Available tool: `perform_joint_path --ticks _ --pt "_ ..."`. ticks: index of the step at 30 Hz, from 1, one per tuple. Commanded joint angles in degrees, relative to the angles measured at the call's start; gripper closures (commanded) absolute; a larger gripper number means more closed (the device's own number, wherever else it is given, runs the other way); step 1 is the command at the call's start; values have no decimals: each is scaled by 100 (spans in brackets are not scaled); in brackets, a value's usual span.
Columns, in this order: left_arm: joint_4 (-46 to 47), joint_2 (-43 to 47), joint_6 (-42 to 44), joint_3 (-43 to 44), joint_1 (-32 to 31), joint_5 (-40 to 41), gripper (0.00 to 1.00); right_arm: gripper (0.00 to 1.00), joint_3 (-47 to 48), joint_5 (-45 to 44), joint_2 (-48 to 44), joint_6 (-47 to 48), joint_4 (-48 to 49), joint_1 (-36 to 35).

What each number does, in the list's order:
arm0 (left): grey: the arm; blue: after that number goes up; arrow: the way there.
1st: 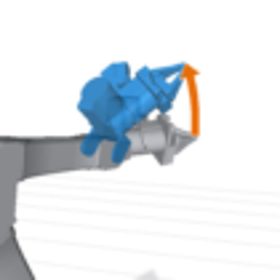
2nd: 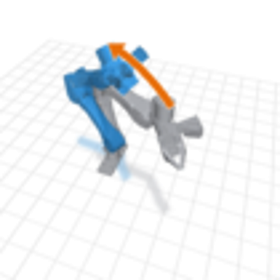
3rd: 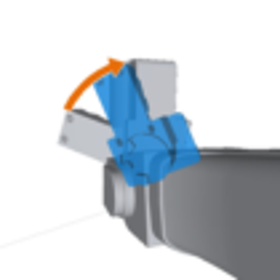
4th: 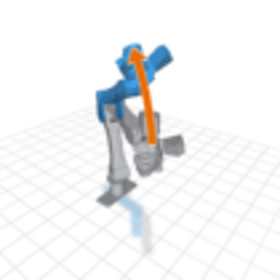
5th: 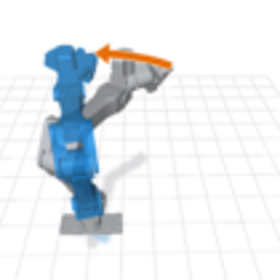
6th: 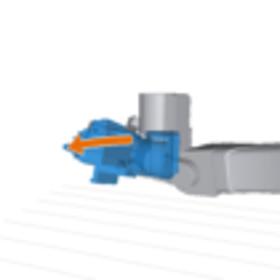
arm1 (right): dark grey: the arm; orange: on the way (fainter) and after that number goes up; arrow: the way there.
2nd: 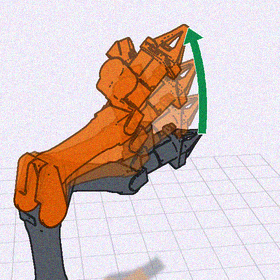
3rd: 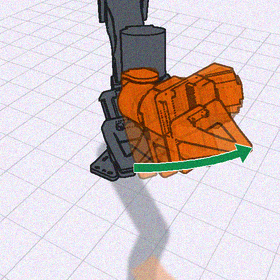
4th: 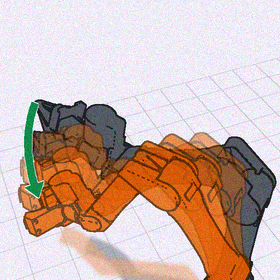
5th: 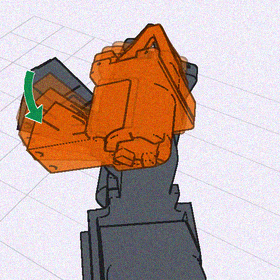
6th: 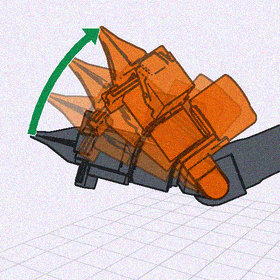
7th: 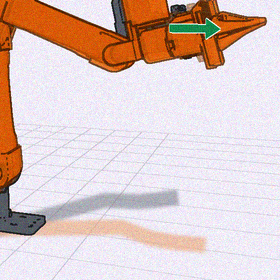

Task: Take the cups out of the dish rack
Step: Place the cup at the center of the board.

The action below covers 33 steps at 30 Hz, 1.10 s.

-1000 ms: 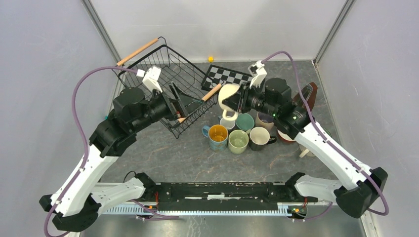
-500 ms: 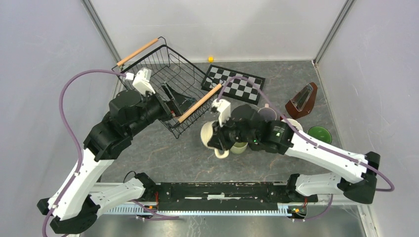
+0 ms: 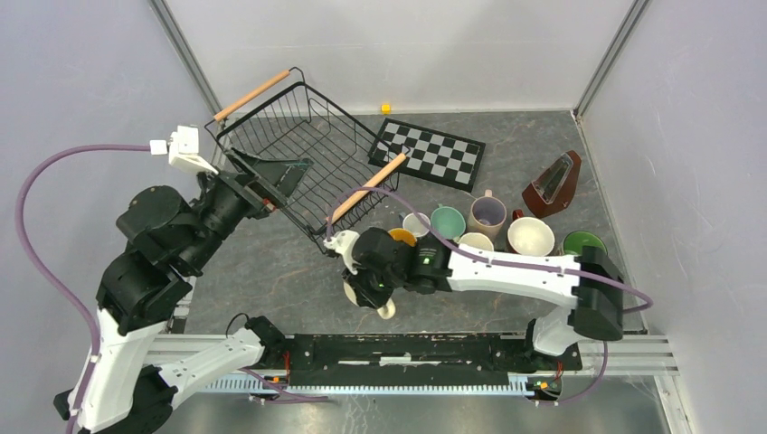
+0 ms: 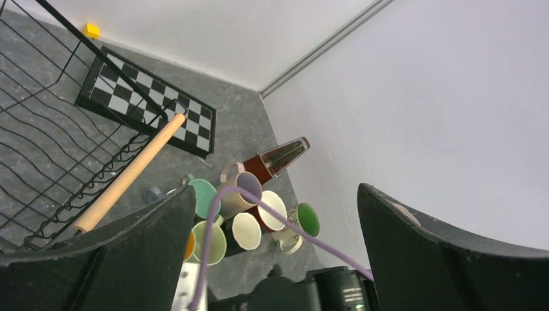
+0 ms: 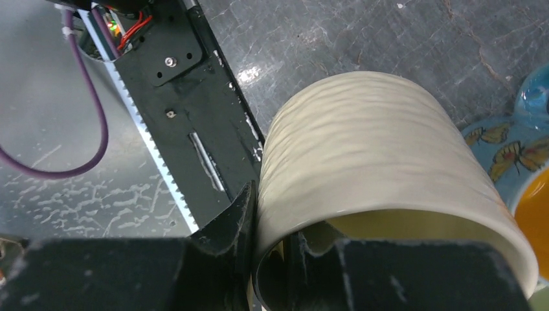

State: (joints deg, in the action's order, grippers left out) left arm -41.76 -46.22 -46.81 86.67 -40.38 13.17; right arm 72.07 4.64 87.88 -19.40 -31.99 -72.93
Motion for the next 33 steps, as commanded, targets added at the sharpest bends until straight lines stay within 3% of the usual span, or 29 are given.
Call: perform_joint_path --ticks 1,6,15,33 --pt "-2 -15 224 246 -18 191 0 100 734 -188 376 409 281 -130" --pt "-4 9 238 247 -18 180 0 100 1193 -425 1040 631 -37 -228" --pt "-39 68 260 249 -15 182 0 100 1204 -647 1728 882 -136 -231" --pt "27 17 242 43 -27 120 0 98 1369 -1014 2399 1342 -192 -216"
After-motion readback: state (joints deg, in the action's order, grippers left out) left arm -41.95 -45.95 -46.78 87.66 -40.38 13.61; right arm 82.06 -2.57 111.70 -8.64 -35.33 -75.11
